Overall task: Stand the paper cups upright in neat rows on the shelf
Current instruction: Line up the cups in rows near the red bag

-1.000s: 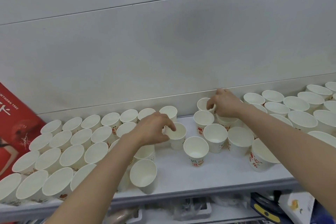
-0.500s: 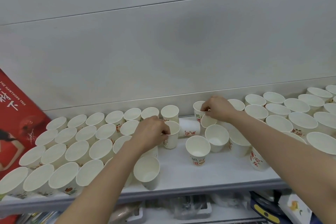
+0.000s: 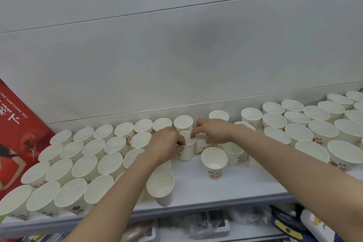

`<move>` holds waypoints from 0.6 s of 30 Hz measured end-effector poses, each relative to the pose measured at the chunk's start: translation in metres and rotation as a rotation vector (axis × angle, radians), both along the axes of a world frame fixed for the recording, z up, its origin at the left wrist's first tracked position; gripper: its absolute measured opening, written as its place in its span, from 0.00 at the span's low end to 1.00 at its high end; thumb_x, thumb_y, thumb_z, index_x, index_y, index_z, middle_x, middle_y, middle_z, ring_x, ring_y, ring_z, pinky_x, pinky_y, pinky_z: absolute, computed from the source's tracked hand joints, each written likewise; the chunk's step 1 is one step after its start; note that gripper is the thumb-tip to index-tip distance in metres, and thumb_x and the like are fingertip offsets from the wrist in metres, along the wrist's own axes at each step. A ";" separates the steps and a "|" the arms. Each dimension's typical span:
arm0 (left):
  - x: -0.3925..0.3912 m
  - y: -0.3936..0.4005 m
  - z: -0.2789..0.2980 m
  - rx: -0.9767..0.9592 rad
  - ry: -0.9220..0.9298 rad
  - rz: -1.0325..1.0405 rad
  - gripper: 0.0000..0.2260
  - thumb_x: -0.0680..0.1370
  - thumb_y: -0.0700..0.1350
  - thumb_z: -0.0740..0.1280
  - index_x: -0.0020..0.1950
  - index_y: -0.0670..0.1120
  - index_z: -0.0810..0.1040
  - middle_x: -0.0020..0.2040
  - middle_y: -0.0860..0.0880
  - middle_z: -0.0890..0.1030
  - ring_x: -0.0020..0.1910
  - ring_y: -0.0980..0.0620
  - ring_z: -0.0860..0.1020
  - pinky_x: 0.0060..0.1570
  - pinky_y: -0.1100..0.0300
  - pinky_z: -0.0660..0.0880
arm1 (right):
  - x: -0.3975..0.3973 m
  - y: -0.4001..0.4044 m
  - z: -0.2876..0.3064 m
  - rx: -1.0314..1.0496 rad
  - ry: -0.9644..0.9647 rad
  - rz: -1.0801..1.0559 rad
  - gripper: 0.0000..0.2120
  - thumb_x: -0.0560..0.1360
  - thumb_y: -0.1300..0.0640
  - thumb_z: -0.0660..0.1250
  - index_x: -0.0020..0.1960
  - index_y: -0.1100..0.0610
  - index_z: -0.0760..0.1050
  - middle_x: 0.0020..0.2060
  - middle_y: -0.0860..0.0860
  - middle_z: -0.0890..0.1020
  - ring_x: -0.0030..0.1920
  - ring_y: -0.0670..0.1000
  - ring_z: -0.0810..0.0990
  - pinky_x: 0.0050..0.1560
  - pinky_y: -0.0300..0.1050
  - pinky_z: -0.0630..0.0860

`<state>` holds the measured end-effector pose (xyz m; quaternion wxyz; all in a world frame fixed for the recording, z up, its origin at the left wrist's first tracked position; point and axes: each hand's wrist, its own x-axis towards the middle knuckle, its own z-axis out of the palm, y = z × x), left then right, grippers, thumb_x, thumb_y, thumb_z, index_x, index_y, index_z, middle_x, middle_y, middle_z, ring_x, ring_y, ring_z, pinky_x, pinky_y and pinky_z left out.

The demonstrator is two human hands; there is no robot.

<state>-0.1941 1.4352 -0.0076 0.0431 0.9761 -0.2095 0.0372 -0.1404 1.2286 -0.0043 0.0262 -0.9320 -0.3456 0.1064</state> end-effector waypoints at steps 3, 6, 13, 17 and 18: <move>0.000 -0.001 0.002 -0.018 0.000 -0.006 0.06 0.76 0.48 0.66 0.49 0.55 0.82 0.46 0.55 0.81 0.50 0.52 0.73 0.42 0.56 0.73 | 0.000 -0.001 -0.002 0.034 -0.068 -0.005 0.22 0.70 0.66 0.64 0.60 0.48 0.72 0.57 0.48 0.71 0.45 0.51 0.74 0.43 0.49 0.73; 0.000 -0.001 0.003 -0.016 -0.010 0.001 0.06 0.75 0.47 0.66 0.48 0.54 0.82 0.46 0.54 0.82 0.51 0.51 0.74 0.41 0.56 0.73 | -0.002 -0.009 -0.003 0.220 -0.097 -0.042 0.22 0.69 0.66 0.65 0.60 0.50 0.69 0.56 0.46 0.74 0.43 0.47 0.74 0.45 0.51 0.75; 0.003 -0.001 -0.001 0.021 0.021 0.055 0.07 0.72 0.47 0.65 0.45 0.53 0.82 0.45 0.53 0.81 0.49 0.50 0.76 0.41 0.56 0.76 | 0.004 -0.013 -0.015 0.113 -0.189 0.085 0.19 0.70 0.60 0.68 0.59 0.47 0.72 0.58 0.45 0.75 0.53 0.50 0.70 0.49 0.51 0.73; 0.004 0.000 -0.004 0.038 0.091 0.054 0.06 0.71 0.47 0.66 0.44 0.54 0.82 0.44 0.54 0.82 0.48 0.51 0.78 0.42 0.55 0.77 | 0.010 -0.010 -0.018 0.062 -0.242 0.089 0.20 0.70 0.62 0.68 0.60 0.48 0.73 0.60 0.48 0.73 0.54 0.53 0.69 0.53 0.48 0.70; 0.003 0.001 -0.004 0.048 0.103 0.040 0.06 0.71 0.46 0.66 0.44 0.54 0.82 0.44 0.54 0.82 0.48 0.51 0.78 0.42 0.55 0.77 | 0.010 -0.009 -0.019 0.059 -0.266 0.079 0.22 0.69 0.62 0.67 0.61 0.48 0.73 0.60 0.48 0.73 0.54 0.53 0.69 0.54 0.47 0.68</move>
